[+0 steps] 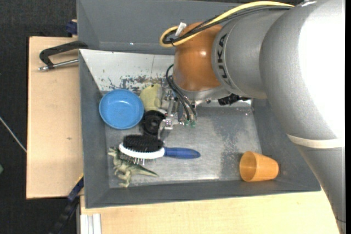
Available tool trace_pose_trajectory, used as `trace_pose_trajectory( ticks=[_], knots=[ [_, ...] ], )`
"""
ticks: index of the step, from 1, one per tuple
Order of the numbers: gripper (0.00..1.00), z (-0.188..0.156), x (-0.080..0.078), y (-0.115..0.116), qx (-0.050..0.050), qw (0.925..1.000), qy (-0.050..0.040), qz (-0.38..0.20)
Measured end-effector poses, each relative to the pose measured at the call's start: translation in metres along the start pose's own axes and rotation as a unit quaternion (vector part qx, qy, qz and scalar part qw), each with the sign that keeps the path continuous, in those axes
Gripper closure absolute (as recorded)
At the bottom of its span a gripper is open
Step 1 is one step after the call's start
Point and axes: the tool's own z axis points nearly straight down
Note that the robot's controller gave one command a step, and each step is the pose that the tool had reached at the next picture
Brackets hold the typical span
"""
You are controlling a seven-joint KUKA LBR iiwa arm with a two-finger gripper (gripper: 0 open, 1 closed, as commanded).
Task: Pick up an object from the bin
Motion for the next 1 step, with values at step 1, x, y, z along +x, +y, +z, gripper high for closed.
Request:
trace_pose_trajectory(
  ticks=[1],
  knots=[
    [1.00,-0.1313,-0.0049,0.0337,-0.004,1.0000,-0.0090,0.002]
  ],
)
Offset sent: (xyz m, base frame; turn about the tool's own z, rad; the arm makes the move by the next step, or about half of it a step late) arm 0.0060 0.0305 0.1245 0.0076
